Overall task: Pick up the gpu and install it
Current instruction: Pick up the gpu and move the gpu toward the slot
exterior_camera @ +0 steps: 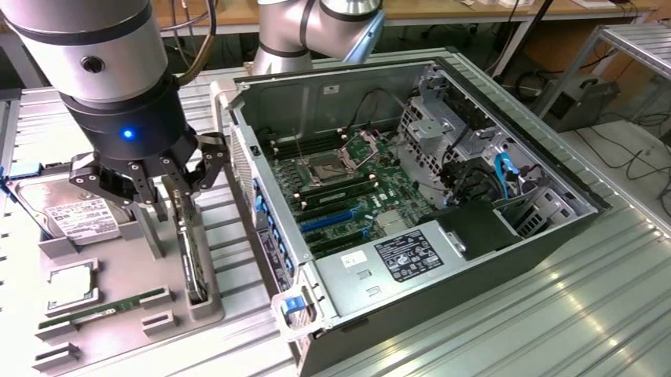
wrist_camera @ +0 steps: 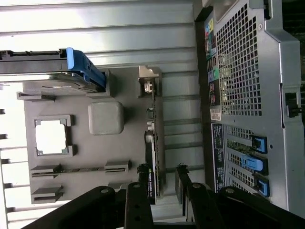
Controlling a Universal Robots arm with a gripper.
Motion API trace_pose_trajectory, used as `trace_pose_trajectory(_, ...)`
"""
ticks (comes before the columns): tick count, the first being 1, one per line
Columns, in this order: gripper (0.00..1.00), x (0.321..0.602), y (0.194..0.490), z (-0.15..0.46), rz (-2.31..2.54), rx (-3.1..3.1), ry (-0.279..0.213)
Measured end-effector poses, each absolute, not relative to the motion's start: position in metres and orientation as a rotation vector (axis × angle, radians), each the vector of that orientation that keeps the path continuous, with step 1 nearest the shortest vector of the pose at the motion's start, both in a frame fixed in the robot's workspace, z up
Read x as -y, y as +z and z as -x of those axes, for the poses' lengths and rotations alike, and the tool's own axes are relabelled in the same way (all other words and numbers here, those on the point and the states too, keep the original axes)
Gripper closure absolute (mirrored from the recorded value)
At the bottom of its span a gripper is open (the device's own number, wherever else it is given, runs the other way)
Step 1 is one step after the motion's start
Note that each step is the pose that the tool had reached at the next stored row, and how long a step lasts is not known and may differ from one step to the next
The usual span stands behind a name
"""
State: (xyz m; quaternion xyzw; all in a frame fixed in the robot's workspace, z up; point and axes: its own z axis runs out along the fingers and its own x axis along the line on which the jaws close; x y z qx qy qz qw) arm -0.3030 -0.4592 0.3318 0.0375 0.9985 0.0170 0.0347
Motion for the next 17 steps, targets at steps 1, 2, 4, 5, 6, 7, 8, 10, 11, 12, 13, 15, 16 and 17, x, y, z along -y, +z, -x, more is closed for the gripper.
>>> trace_pose_trajectory(1, 0.64, 0.459, 0.331, 0.303, -0.115, -3.069, 0.053)
trace_pose_trajectory(2, 0.64, 0.459, 0.33, 0.303, -0.115, -3.069, 0.053)
trace_pose_trajectory(4, 0.64, 0.459, 0.327, 0.303, -0.115, -3.069, 0.051)
trace_pose_trajectory(5, 0.64, 0.459, 0.325, 0.303, -0.115, -3.069, 0.05)
trace_pose_trajectory(6, 0.64, 0.459, 0.323, 0.303, -0.115, -3.069, 0.049)
trace_pose_trajectory(7, 0.64, 0.459, 0.322, 0.303, -0.115, -3.069, 0.048)
trace_pose_trajectory(8, 0.64, 0.459, 0.32, 0.303, -0.115, -3.069, 0.047)
trace_pose_trajectory(10, 0.64, 0.459, 0.316, 0.304, -0.115, -3.069, 0.046)
trace_pose_trajectory(11, 0.64, 0.459, 0.314, 0.304, -0.115, -3.069, 0.045)
trace_pose_trajectory(12, 0.64, 0.459, 0.312, 0.304, -0.115, -3.069, 0.045)
trace_pose_trajectory(13, 0.64, 0.459, 0.311, 0.304, -0.115, -3.069, 0.045)
trace_pose_trajectory(15, 0.64, 0.459, 0.304, 0.304, -0.115, -3.069, 0.044)
trace_pose_trajectory(16, 0.64, 0.459, 0.3, 0.305, -0.115, -3.069, 0.044)
trace_pose_trajectory(17, 0.64, 0.459, 0.296, 0.305, -0.115, -3.069, 0.044)
